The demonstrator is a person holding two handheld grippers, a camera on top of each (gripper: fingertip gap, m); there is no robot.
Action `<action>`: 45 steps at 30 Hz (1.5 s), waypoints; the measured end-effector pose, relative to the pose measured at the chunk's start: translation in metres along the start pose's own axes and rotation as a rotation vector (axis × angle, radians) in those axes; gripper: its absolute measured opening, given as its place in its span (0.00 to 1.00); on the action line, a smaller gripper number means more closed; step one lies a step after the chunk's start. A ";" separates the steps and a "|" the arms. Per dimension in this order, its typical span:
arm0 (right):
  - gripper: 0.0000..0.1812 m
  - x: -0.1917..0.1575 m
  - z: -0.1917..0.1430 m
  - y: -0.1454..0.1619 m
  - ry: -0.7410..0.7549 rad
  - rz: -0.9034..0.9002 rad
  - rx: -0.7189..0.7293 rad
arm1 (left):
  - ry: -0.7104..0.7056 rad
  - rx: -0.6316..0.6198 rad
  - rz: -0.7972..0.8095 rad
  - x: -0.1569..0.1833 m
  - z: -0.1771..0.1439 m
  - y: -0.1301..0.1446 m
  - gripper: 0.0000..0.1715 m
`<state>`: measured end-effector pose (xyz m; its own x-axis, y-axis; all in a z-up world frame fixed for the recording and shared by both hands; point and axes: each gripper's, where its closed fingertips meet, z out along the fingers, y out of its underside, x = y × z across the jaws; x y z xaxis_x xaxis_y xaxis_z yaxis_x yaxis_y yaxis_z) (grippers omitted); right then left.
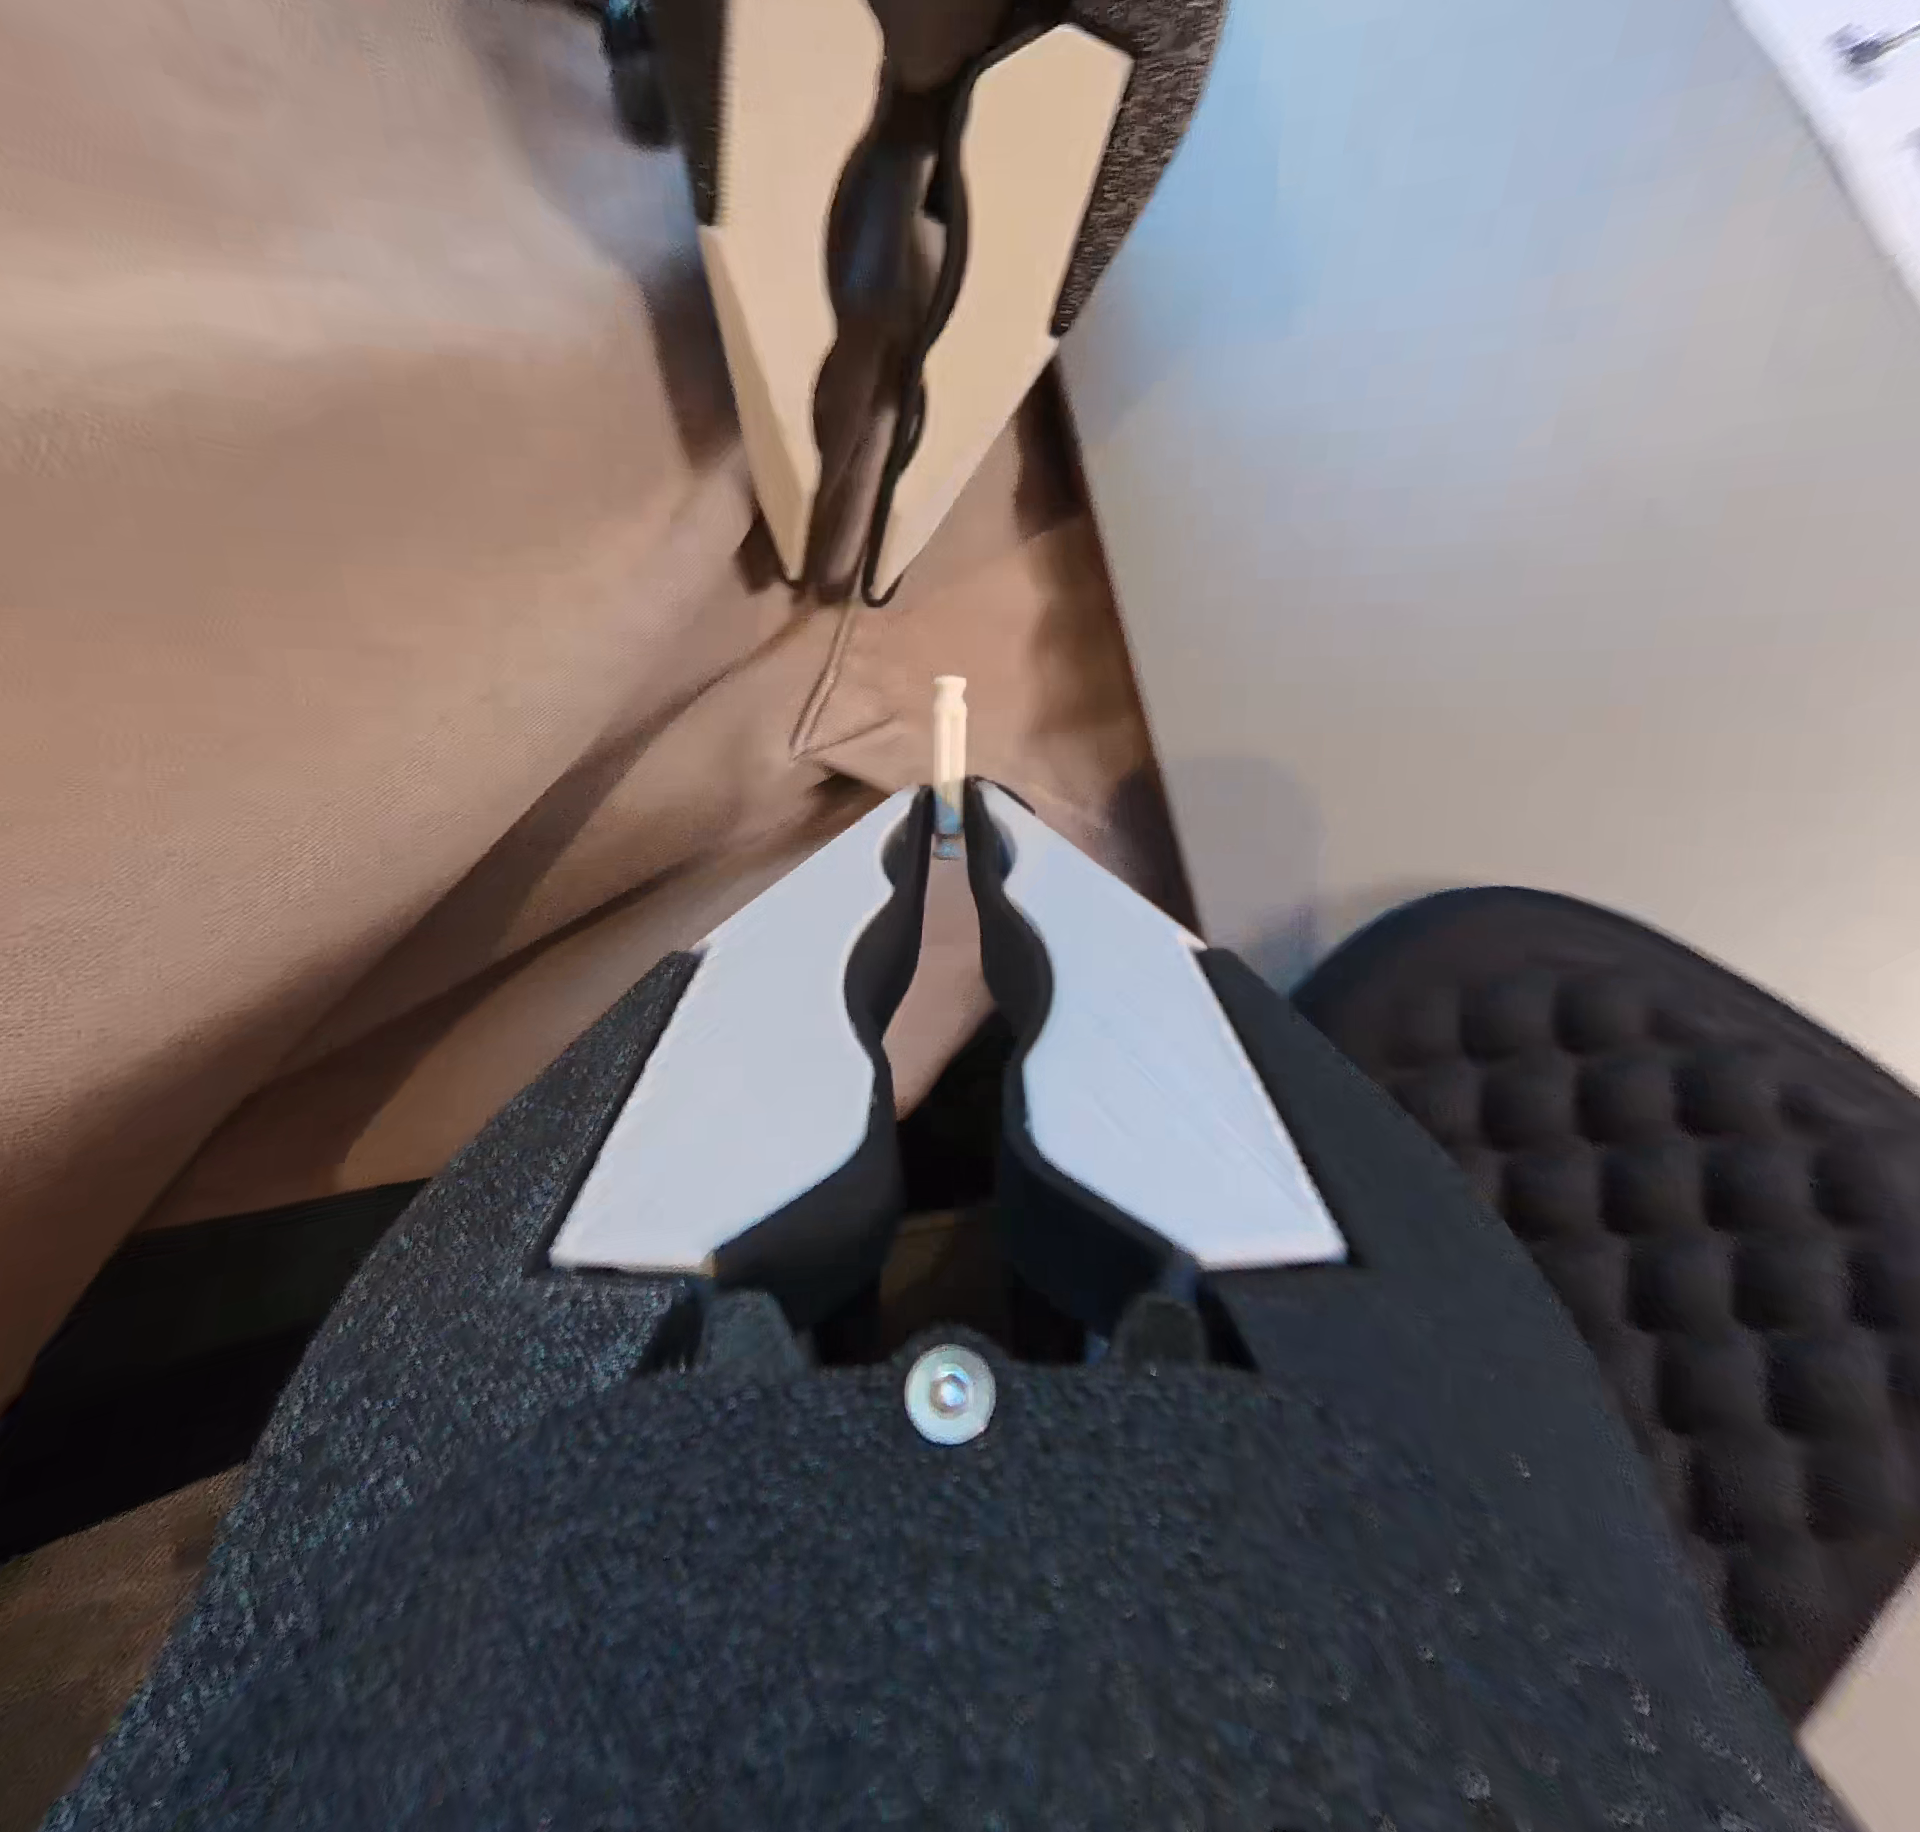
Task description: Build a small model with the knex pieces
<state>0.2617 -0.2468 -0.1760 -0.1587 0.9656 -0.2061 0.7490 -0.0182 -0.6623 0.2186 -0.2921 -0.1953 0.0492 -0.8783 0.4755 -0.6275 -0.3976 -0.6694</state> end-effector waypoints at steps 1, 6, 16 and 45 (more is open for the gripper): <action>0.02 0.010 -0.005 -0.008 0.033 -0.004 0.031 | -0.018 0.063 -0.003 -0.002 -0.009 -0.008 0.11; 0.02 0.065 -0.017 -0.064 0.189 -0.060 0.204 | -0.263 0.405 -0.052 -0.040 -0.094 -0.037 0.17; 0.02 0.093 0.053 -0.173 0.186 -0.507 0.281 | -0.356 0.747 -0.246 -0.077 -0.181 -0.028 0.12; 0.08 0.196 0.054 -0.204 0.196 -0.404 0.424 | -1.084 0.485 -0.253 -0.140 -0.361 0.048 0.00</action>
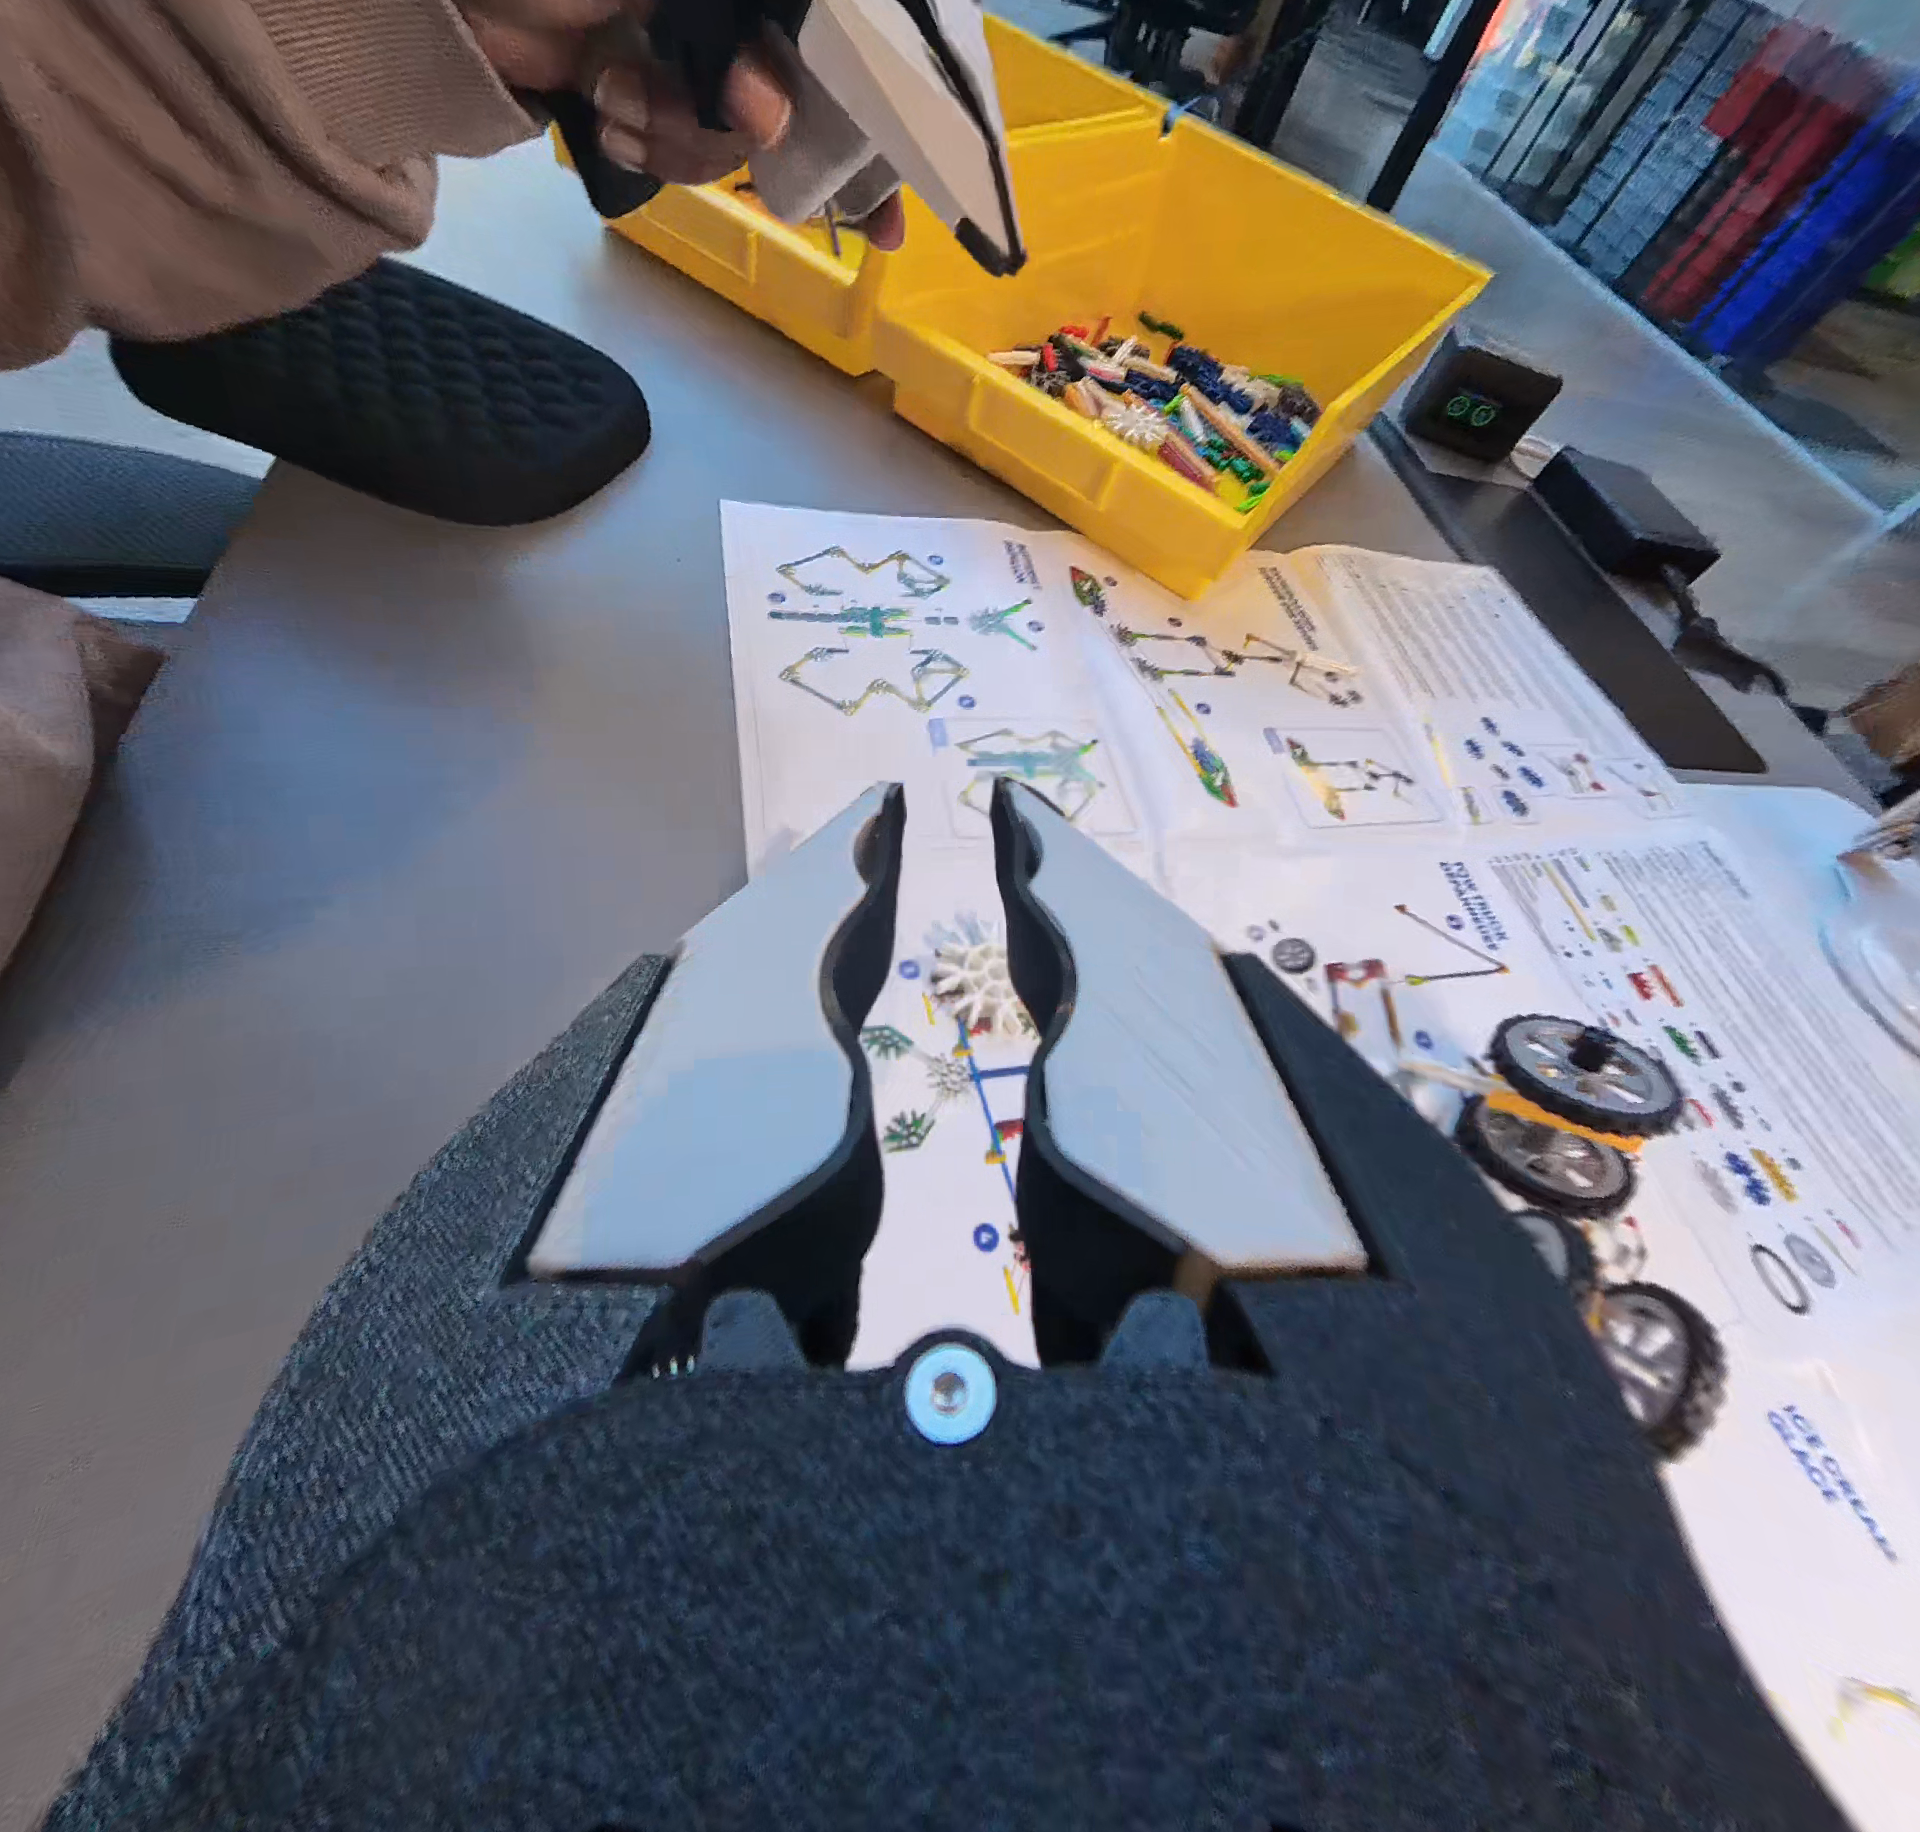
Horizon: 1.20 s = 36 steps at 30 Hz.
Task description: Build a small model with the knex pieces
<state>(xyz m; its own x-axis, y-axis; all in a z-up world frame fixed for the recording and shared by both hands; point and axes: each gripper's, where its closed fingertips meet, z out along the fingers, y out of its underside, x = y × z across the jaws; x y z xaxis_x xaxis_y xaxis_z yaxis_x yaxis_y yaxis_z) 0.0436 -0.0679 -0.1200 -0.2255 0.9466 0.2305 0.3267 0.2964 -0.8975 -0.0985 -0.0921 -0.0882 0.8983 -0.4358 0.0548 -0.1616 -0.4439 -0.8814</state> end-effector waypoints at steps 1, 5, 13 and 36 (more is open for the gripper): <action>0.10 -0.007 0.003 0.008 -0.039 0.009 -0.035 | 0.059 -0.037 0.026 0.014 0.010 0.007 0.01; 0.10 -0.016 0.013 0.037 -0.068 -0.037 -0.151 | 0.290 -0.242 0.204 0.078 0.056 0.064 0.16; 0.10 0.003 0.007 0.057 -0.042 0.047 -0.177 | 0.397 -0.366 0.422 0.099 0.095 0.107 0.02; 0.33 0.010 0.046 0.093 -0.029 0.237 -0.422 | 0.146 -0.237 0.081 0.017 0.106 0.044 0.19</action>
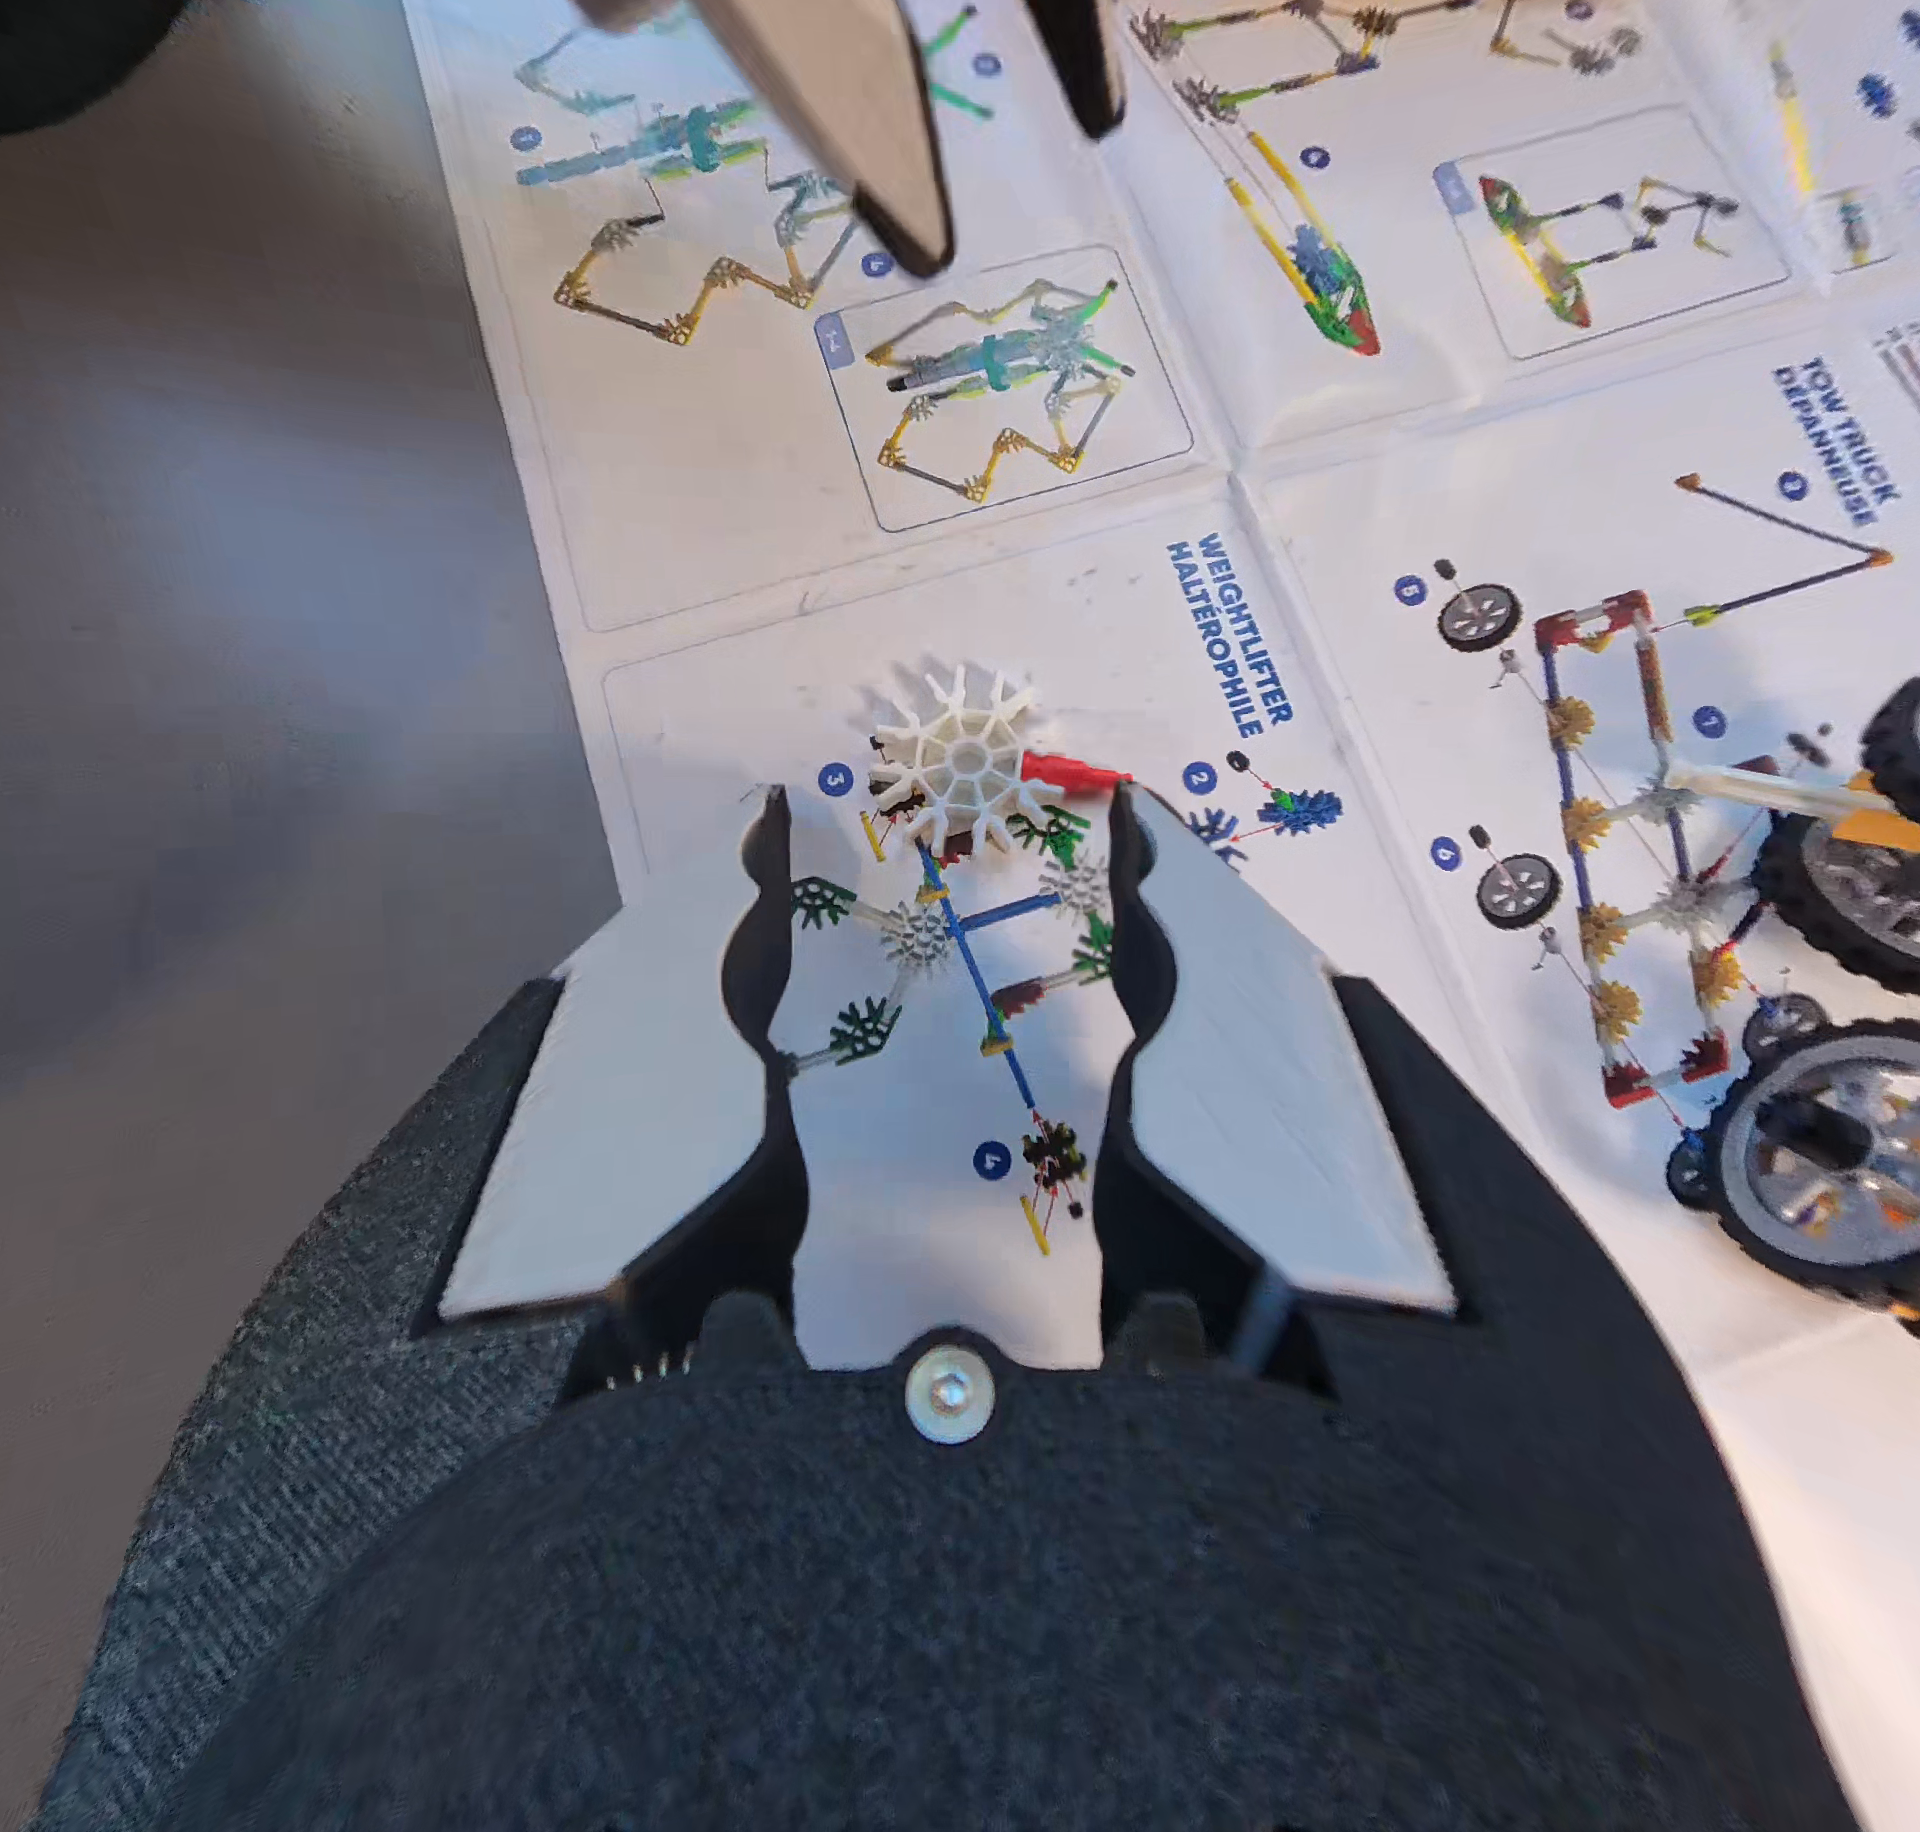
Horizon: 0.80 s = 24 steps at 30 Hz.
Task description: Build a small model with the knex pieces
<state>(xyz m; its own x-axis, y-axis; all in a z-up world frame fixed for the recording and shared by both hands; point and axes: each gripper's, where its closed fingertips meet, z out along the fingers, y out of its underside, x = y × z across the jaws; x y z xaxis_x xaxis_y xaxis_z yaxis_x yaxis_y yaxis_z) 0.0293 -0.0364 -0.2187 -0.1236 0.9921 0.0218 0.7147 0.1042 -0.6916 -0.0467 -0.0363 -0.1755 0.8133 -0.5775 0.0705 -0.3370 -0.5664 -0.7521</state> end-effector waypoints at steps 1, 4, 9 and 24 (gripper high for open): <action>0.33 0.001 0.004 0.001 -0.006 0.008 -0.028 | 0.050 -0.001 0.002 0.010 0.010 0.001 0.19; 0.25 0.006 0.005 -0.001 -0.013 0.013 -0.053 | 0.150 0.015 0.026 0.032 0.024 0.004 0.18; 0.20 -0.002 0.000 -0.008 -0.113 0.025 0.014 | 0.220 0.113 0.160 0.058 0.020 0.002 0.17; 0.21 -0.041 -0.013 -0.016 -0.418 0.184 0.099 | 0.145 0.078 0.598 0.086 0.037 0.019 0.10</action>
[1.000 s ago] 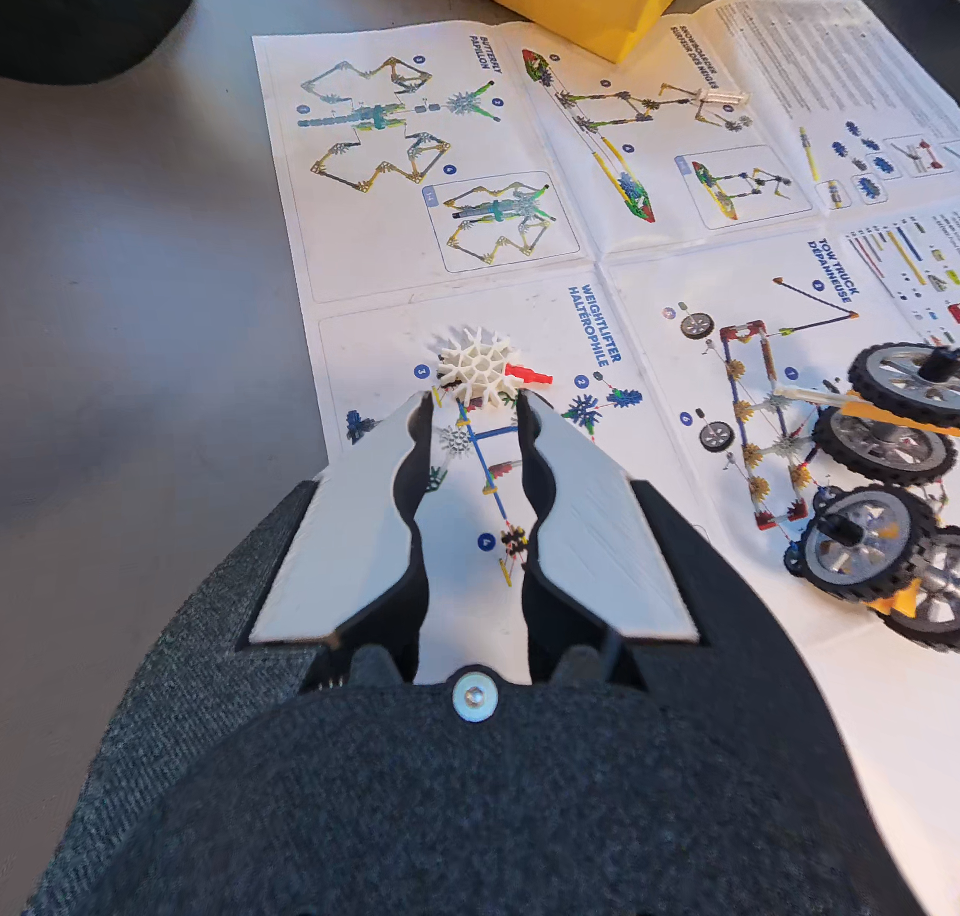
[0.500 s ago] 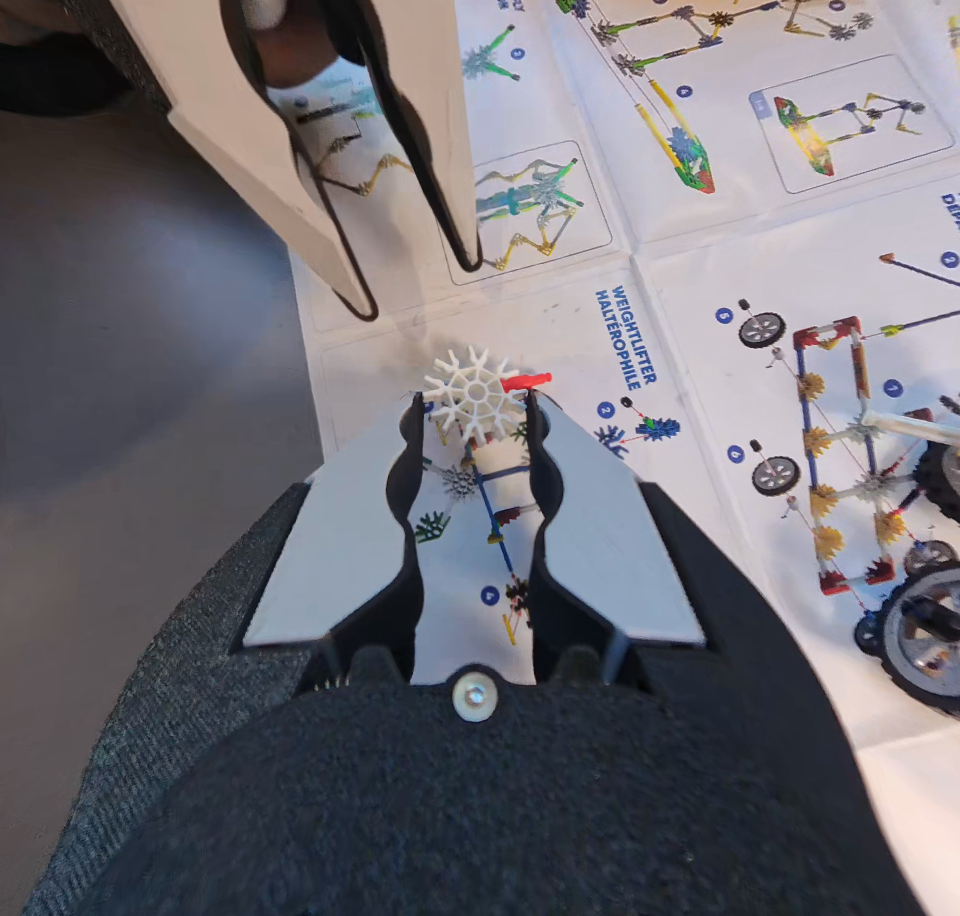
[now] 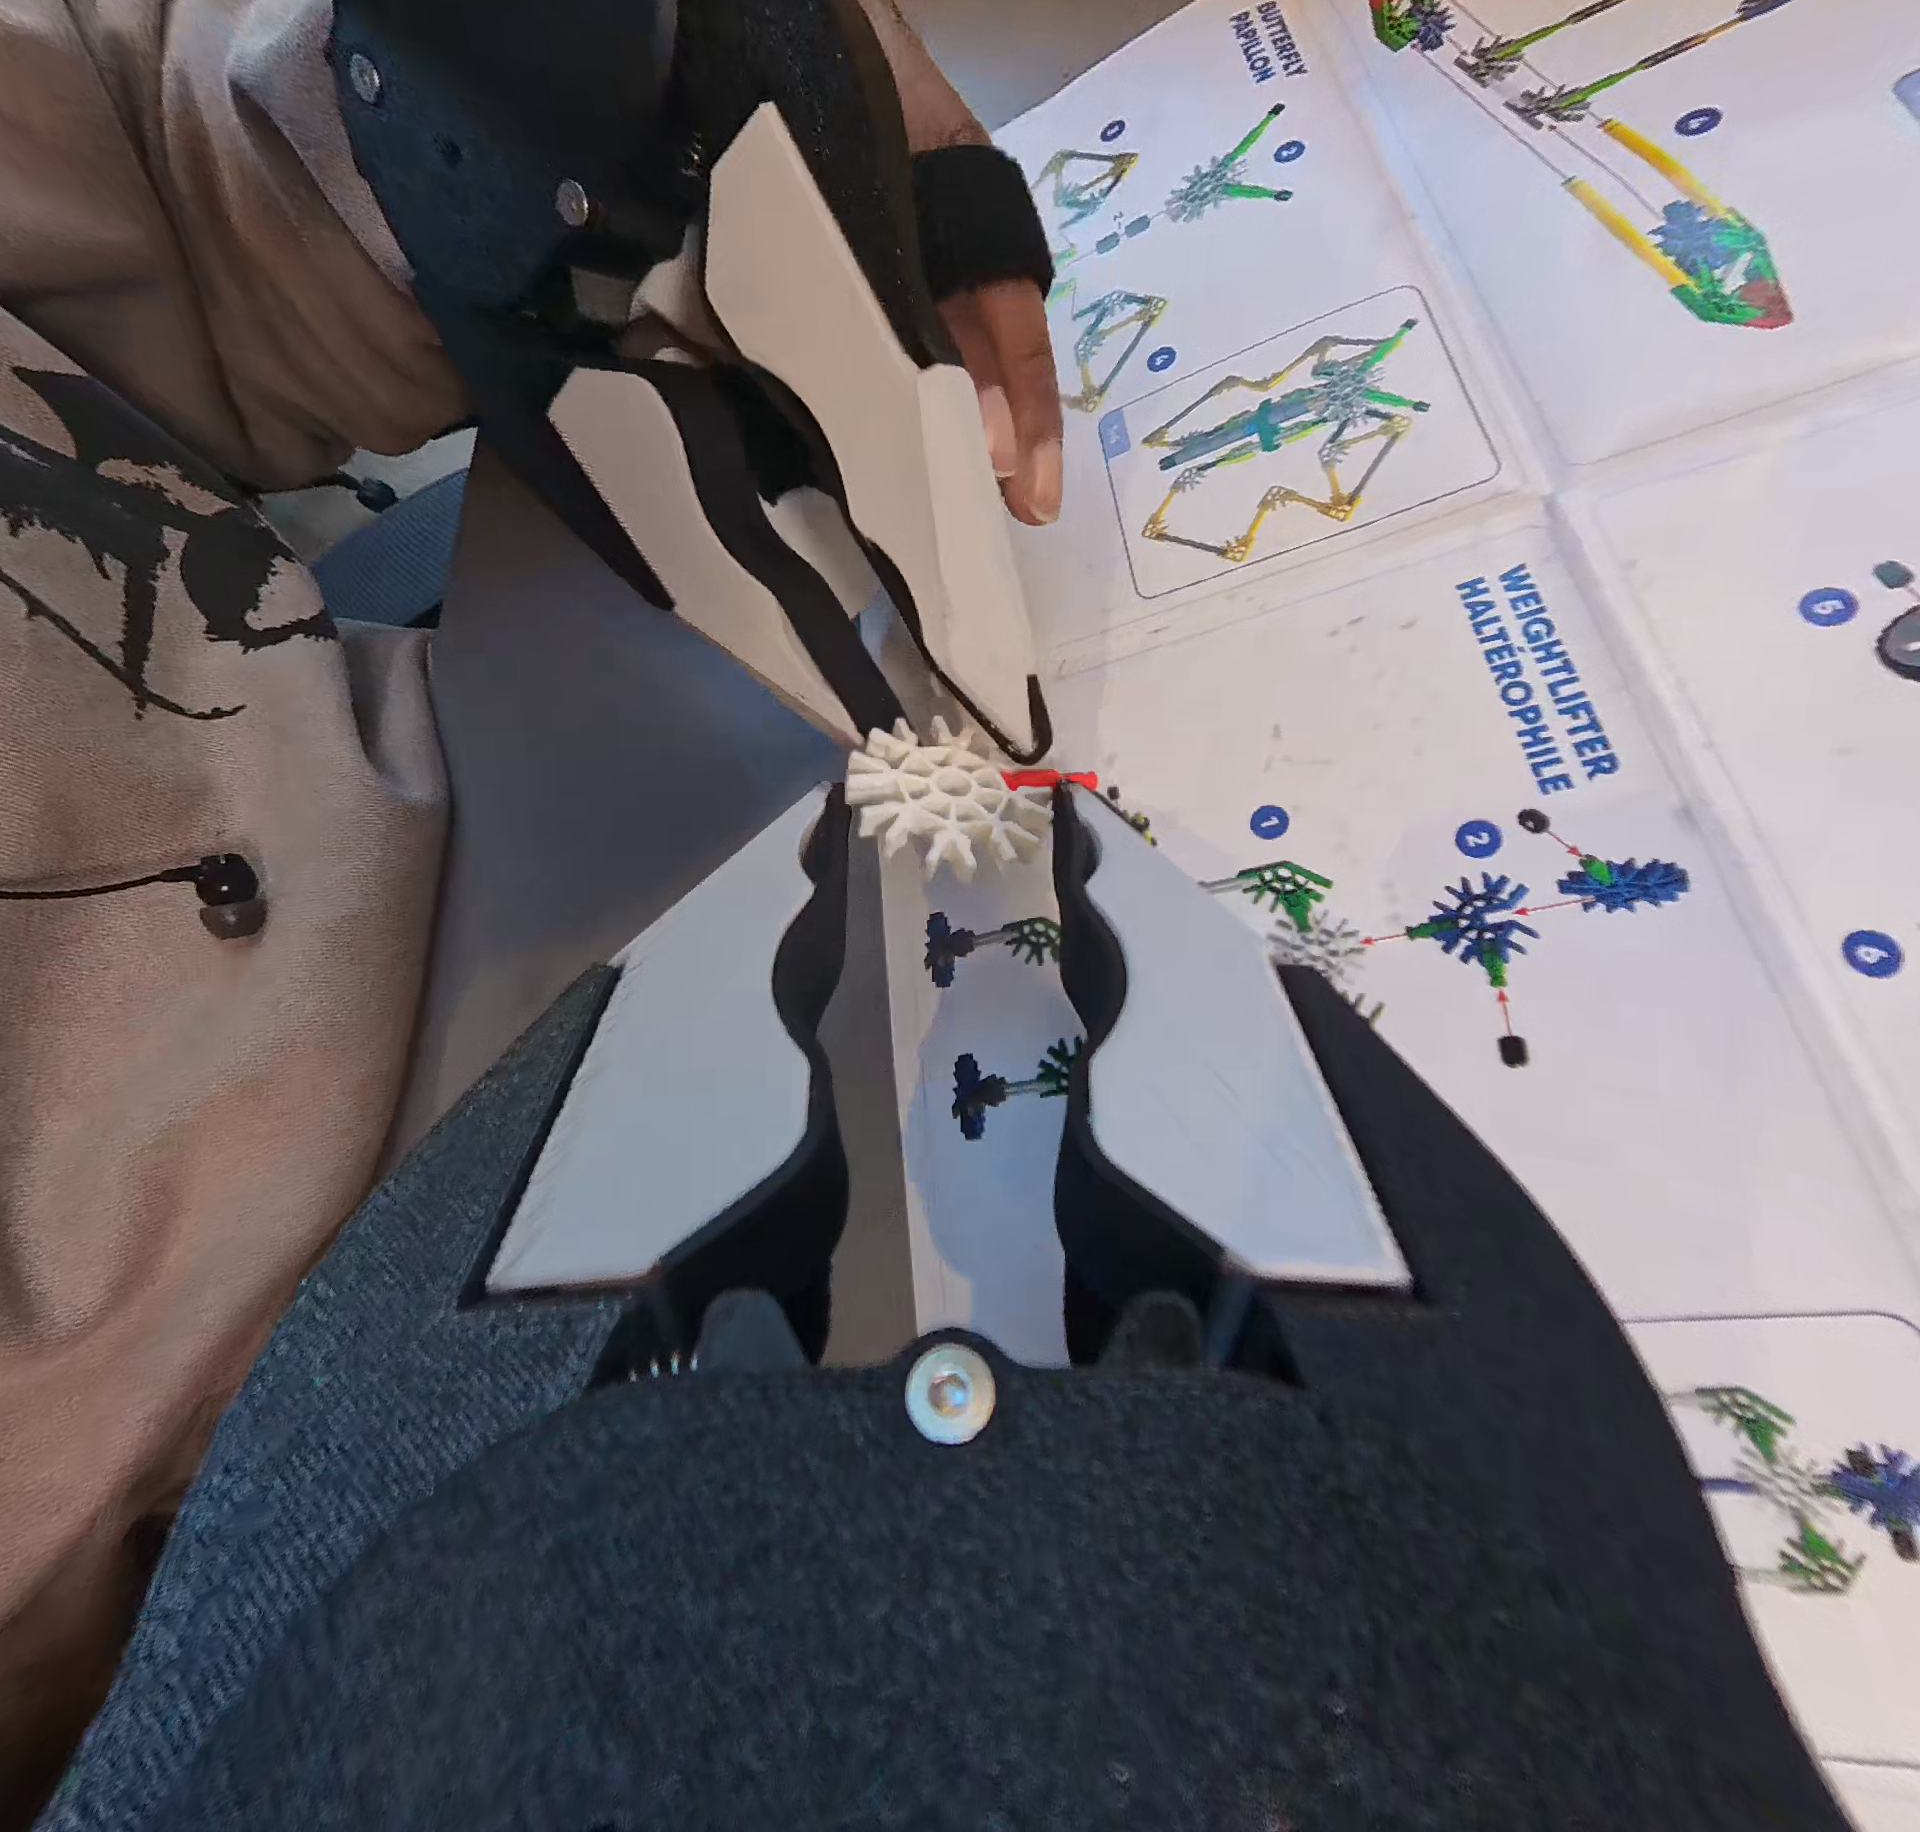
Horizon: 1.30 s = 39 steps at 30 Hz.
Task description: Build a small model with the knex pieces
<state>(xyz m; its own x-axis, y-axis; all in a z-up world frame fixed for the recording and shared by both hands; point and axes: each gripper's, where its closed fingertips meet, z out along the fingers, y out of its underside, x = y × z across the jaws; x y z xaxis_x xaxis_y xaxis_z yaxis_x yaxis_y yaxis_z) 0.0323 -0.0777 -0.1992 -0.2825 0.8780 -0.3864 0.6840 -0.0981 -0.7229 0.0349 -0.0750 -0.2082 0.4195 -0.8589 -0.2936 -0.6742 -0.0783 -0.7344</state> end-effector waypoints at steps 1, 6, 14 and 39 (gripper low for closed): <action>0.21 0.000 0.001 0.003 0.008 -0.007 -0.015 | -0.011 -0.007 0.015 0.000 0.001 0.000 0.09; 0.22 0.009 -0.006 0.002 0.126 -0.199 -0.007 | 0.015 -0.008 -0.056 -0.003 0.002 0.000 0.02; 0.02 -0.003 -0.008 -0.010 0.323 -0.638 -0.007 | 0.021 -0.020 -0.077 -0.002 0.004 -0.002 0.03; 0.05 -0.023 -0.015 0.018 0.110 -0.658 0.007 | 0.388 -0.008 0.084 0.014 0.018 -0.002 0.04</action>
<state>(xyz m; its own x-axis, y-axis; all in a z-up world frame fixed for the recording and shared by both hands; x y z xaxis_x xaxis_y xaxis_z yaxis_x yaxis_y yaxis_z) 0.0615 -0.0922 -0.1947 -0.5694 0.7981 0.1970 0.3878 0.4721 -0.7916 0.0535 -0.0779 -0.2221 0.1028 -0.9899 -0.0978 -0.7017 -0.0025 -0.7125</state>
